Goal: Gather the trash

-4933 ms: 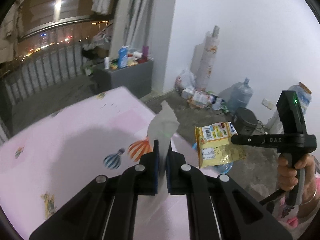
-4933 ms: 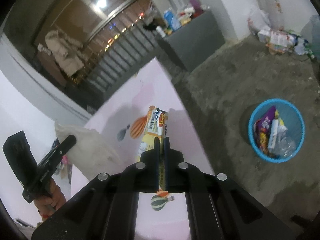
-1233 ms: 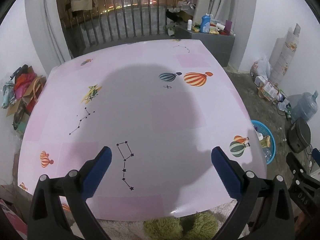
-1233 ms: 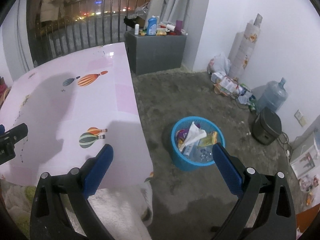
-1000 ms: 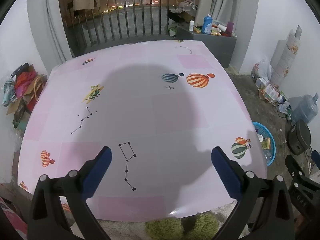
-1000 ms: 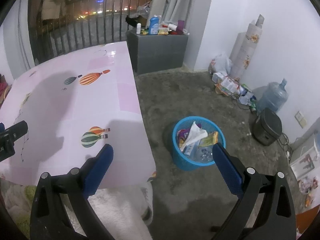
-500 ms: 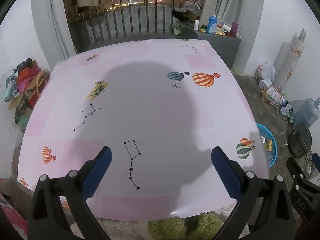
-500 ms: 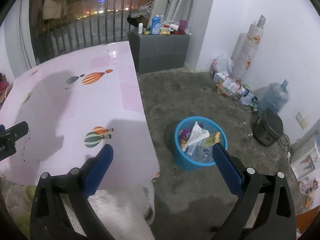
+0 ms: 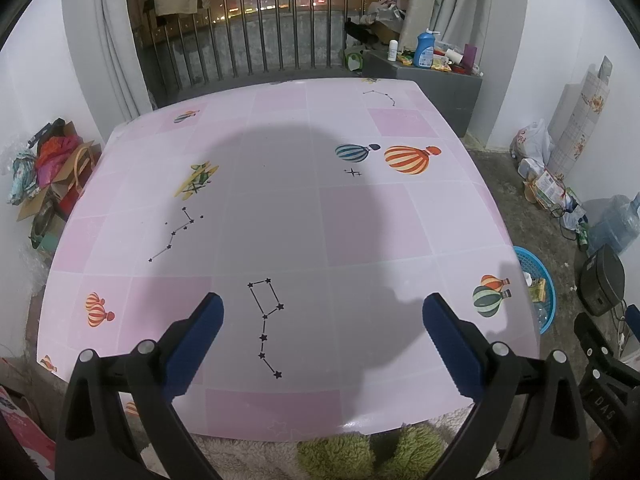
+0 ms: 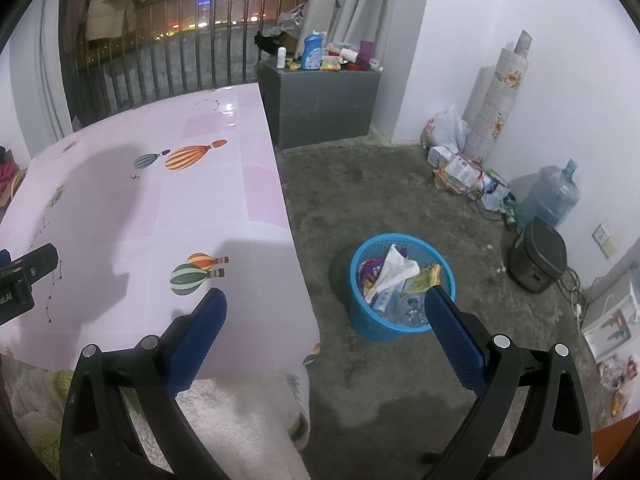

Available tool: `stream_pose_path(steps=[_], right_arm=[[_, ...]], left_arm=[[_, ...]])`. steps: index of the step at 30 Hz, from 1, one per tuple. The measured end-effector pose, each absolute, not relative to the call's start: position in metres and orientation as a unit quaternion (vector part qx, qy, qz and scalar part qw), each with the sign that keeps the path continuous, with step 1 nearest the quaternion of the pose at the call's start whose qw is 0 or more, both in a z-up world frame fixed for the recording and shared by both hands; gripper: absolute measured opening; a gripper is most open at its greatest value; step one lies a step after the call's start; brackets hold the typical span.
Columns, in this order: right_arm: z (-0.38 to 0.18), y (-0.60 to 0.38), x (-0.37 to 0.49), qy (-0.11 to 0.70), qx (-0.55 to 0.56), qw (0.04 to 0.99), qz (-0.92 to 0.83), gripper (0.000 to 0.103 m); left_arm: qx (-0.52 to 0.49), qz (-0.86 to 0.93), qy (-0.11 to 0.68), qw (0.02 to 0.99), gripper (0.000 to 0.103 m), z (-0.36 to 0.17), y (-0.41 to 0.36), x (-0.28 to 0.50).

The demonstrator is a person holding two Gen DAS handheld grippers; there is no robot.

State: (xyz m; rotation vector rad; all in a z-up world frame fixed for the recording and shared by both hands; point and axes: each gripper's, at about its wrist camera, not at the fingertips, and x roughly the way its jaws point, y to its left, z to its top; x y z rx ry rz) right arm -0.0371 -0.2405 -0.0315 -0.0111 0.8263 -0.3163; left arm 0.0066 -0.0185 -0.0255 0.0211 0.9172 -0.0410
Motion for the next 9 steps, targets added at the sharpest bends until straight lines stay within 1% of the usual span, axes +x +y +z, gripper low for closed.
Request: stream_pose_path(steps=[9], right_arm=[[-0.0316,-0.2411,-0.0373,0.400,-0.005,0.904,-0.153,0.095]], left_arm=[[0.011,-0.019,0.446,0.895,0.098,-0.0267,-0.0174,0.0057]])
